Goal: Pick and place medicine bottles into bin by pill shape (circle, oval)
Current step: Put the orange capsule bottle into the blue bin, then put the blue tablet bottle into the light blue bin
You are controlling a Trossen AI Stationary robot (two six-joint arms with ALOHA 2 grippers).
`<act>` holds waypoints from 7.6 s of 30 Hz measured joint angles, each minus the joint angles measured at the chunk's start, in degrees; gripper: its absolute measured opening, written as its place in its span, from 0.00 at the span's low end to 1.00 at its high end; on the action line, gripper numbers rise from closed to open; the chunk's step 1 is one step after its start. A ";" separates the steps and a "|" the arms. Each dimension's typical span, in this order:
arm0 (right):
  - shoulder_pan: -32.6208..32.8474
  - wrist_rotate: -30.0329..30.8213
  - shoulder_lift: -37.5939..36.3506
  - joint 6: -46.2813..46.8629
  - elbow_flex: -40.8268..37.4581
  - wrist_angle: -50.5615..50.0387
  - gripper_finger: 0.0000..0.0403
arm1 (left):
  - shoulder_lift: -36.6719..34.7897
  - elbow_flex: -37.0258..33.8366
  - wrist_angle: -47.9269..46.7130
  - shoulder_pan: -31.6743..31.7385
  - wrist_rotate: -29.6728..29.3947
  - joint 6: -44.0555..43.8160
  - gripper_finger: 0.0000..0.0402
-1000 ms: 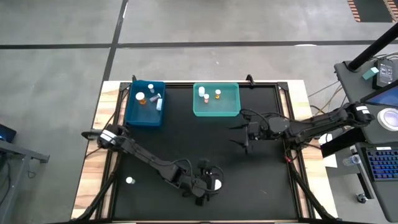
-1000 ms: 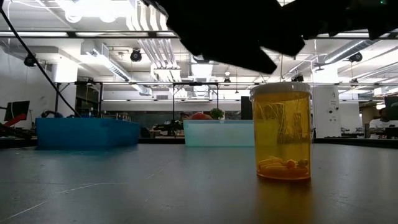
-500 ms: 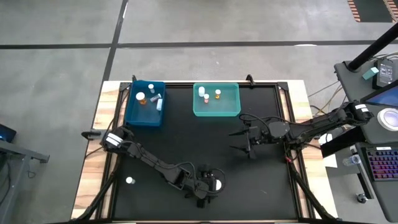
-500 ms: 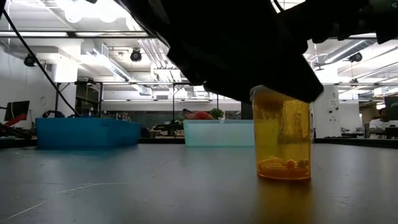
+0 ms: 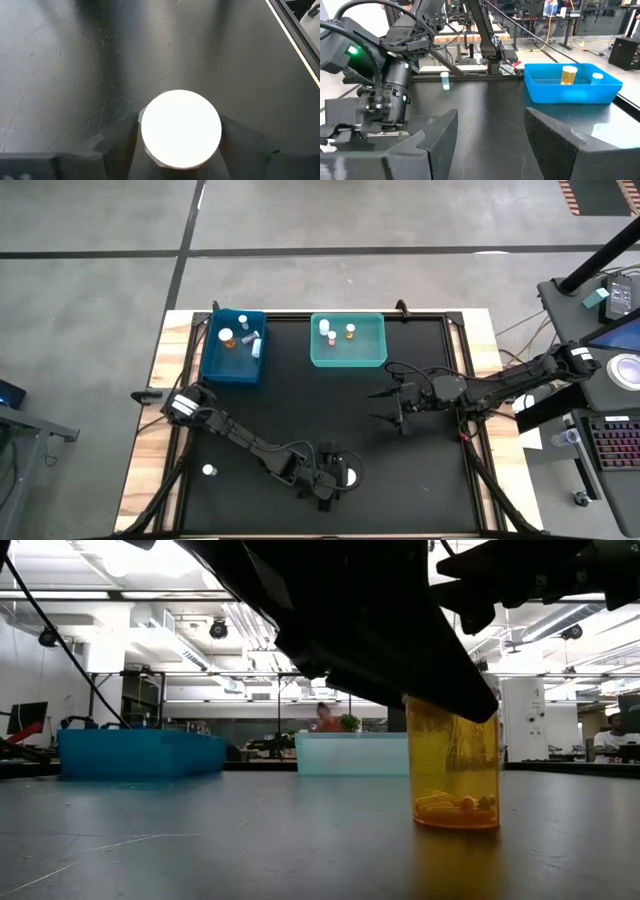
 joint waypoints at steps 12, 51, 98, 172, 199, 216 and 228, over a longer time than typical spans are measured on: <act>0.00 0.17 0.00 -0.01 0.01 -0.01 0.54 | -0.40 -0.02 -0.07 -0.04 -1.83 0.81 0.46; -25.11 -21.70 0.39 -14.96 -0.10 12.36 0.54 | -56.32 -31.41 -20.94 19.17 -18.21 4.59 0.49; -29.29 -21.70 0.50 -14.05 1.20 11.86 0.54 | -61.16 -56.87 -15.08 58.80 -19.35 -22.62 0.49; -29.29 -21.66 0.44 -14.52 1.22 11.55 0.54 | -51.28 -17.16 -51.47 24.28 15.79 -40.48 0.64; -29.29 -21.66 0.42 -13.49 1.23 11.94 0.54 | -44.19 -14.13 -66.61 -19.04 23.29 -94.64 0.64; -29.29 -21.66 0.42 -12.92 1.25 11.94 0.54 | -39.63 -23.28 -67.72 -26.34 25.62 -104.52 0.64; -29.29 -21.66 0.42 -13.17 1.25 11.94 0.54 | -39.36 -29.97 -58.81 -26.40 25.88 -103.81 0.64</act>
